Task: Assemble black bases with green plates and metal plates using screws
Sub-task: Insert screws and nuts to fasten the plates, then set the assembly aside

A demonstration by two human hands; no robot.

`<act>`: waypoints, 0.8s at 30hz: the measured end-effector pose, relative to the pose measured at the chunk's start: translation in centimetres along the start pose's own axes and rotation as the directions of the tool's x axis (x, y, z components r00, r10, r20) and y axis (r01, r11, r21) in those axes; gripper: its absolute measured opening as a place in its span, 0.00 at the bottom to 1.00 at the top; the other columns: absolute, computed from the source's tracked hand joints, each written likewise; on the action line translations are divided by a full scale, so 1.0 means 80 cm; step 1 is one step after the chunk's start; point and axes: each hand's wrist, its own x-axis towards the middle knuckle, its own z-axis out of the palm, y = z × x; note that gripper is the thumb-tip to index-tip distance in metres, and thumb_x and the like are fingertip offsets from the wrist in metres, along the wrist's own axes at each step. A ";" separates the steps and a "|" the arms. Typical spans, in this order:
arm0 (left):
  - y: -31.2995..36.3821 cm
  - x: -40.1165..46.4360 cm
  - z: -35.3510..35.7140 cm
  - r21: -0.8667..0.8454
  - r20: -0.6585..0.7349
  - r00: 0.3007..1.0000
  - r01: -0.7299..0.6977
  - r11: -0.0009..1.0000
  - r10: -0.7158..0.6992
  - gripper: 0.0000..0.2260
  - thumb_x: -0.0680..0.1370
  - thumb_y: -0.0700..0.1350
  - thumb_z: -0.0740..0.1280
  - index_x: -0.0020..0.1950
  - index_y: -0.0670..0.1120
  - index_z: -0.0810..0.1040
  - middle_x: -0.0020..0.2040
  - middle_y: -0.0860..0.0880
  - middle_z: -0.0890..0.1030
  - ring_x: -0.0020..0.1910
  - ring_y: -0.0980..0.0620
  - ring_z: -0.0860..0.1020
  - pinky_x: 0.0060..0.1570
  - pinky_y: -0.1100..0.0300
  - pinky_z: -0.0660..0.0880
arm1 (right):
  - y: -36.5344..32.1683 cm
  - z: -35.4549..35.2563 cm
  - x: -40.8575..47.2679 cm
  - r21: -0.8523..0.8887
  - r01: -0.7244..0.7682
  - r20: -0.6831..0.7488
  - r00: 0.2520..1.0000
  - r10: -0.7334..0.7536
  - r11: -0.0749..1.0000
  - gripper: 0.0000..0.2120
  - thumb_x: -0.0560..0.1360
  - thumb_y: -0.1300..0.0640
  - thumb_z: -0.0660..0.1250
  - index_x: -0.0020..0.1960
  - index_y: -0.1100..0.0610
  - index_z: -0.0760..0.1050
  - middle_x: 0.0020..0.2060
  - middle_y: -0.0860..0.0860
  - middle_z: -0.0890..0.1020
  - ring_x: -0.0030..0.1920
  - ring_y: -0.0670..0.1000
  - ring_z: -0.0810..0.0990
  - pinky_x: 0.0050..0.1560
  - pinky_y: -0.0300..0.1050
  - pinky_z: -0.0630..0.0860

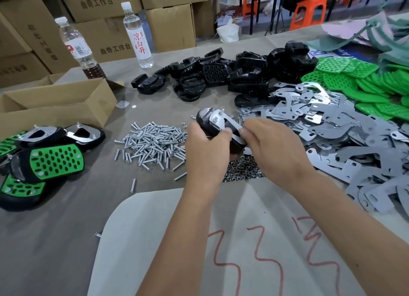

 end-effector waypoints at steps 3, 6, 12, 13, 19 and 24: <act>0.001 -0.002 0.007 0.088 -0.024 0.999 -0.031 0.996 0.033 0.16 0.67 0.47 0.70 0.54 0.48 0.76 0.51 0.46 0.85 0.51 0.42 0.85 0.49 0.40 0.83 | 0.000 0.006 0.000 0.009 -0.112 -0.026 0.993 0.113 0.994 0.17 0.85 0.52 0.58 0.38 0.53 0.62 0.30 0.46 0.68 0.36 0.59 0.70 0.36 0.55 0.66; 0.002 -0.001 0.006 0.133 -0.036 0.998 -0.043 0.990 0.049 0.17 0.66 0.47 0.69 0.54 0.48 0.77 0.51 0.46 0.84 0.52 0.42 0.84 0.54 0.38 0.81 | 0.002 0.001 0.000 0.049 -0.109 0.004 0.994 0.109 0.993 0.16 0.85 0.53 0.58 0.38 0.53 0.64 0.31 0.46 0.69 0.37 0.58 0.71 0.39 0.58 0.71; 0.000 0.002 0.001 0.130 -0.052 0.998 -0.039 0.991 0.046 0.17 0.66 0.45 0.69 0.55 0.49 0.77 0.52 0.47 0.84 0.53 0.41 0.84 0.55 0.38 0.81 | 0.000 -0.007 -0.001 -0.031 -0.058 0.199 0.978 0.063 0.998 0.09 0.86 0.50 0.50 0.49 0.51 0.63 0.43 0.49 0.73 0.43 0.60 0.73 0.45 0.61 0.73; 0.000 0.002 0.000 0.130 -0.053 0.998 -0.035 0.991 0.042 0.17 0.66 0.45 0.69 0.55 0.49 0.77 0.52 0.48 0.84 0.53 0.41 0.84 0.55 0.38 0.81 | -0.001 -0.008 -0.001 -0.035 -0.038 0.215 0.976 0.044 0.999 0.09 0.86 0.51 0.50 0.49 0.52 0.62 0.42 0.49 0.71 0.42 0.60 0.72 0.44 0.62 0.73; -0.001 0.002 -0.004 0.108 -0.067 0.997 -0.019 0.994 0.027 0.16 0.65 0.45 0.69 0.53 0.47 0.78 0.50 0.47 0.85 0.52 0.40 0.84 0.54 0.38 0.81 | -0.007 -0.015 -0.003 0.034 0.024 0.237 0.971 -0.031 0.999 0.08 0.85 0.55 0.52 0.47 0.54 0.62 0.38 0.49 0.71 0.39 0.58 0.70 0.42 0.63 0.72; -0.001 -0.001 0.001 0.117 -0.077 0.994 -0.070 0.991 0.079 0.16 0.67 0.46 0.70 0.54 0.50 0.79 0.50 0.48 0.85 0.52 0.41 0.85 0.54 0.38 0.81 | -0.015 -0.009 -0.006 0.061 -0.016 0.095 0.995 0.010 0.998 0.09 0.84 0.57 0.53 0.45 0.56 0.63 0.37 0.50 0.70 0.39 0.58 0.69 0.40 0.61 0.71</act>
